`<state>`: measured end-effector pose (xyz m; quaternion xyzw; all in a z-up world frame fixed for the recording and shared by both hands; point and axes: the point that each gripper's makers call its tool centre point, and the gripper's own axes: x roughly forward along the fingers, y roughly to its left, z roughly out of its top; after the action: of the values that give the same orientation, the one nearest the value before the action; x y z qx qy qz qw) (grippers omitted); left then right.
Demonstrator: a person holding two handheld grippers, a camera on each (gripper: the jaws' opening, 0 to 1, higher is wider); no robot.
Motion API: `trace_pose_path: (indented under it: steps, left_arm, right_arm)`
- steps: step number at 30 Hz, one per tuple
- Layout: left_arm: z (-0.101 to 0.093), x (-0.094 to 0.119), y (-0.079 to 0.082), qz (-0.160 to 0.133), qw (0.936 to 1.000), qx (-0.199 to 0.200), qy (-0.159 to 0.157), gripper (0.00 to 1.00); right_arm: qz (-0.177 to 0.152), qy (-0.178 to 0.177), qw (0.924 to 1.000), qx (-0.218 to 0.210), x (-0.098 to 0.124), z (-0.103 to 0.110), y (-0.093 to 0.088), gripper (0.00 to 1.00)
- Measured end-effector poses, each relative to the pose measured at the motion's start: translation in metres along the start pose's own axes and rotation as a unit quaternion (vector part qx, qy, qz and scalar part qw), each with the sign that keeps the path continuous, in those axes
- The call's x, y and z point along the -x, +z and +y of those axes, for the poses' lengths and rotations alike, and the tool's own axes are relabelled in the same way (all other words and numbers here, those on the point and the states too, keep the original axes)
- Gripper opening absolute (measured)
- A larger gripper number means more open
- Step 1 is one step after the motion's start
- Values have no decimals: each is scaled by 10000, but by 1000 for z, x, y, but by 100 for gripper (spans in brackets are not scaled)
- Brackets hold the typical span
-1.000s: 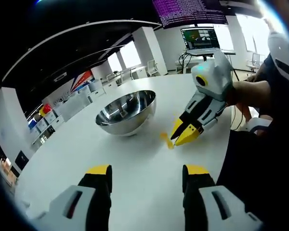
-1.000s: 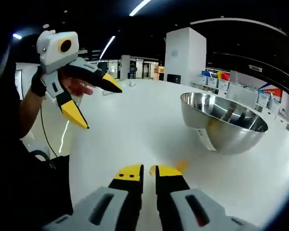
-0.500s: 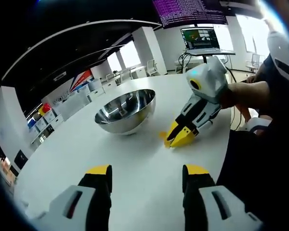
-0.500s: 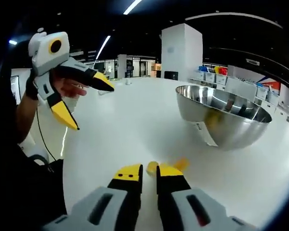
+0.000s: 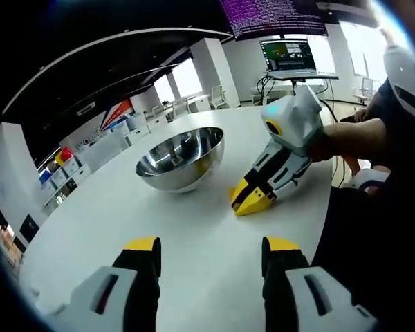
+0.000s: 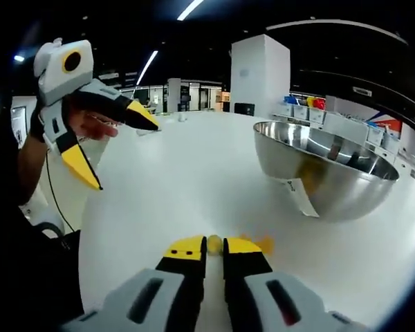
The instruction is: Pick up the QQ candy scattered on the table and place it into the stainless steel bowl on the table
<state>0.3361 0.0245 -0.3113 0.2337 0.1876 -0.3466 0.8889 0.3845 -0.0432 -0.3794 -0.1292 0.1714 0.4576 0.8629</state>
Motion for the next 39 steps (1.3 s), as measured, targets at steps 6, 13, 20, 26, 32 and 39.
trace_pose_path:
  steps: [6,13,20,26,32,39]
  left_arm:
    - [2,-1,-4,26,10000,10,5,59]
    - [3,-2,-2,16,10000,6,15,59]
    - [2,-1,-2,23,10000,-2,16,59]
    - [1,0,-1,23,10000,-14,15,59]
    - [1,1,1,15,10000,-38,17,58]
    - [1,1,0,24,10000,-31,25,58]
  right_arm:
    - [-105,-62,9997,194,-1,1,2,7]
    - [-208,-2,9996,211,2,6,7,5]
    - [-212,17,9997,113,3,6,7,5]
    - [-200,34,9998,84,5,8,7,5]
    - [-202,16,9998,70,7,6,6,5]
    - [-196,26,9998,45,7,7,5,5]
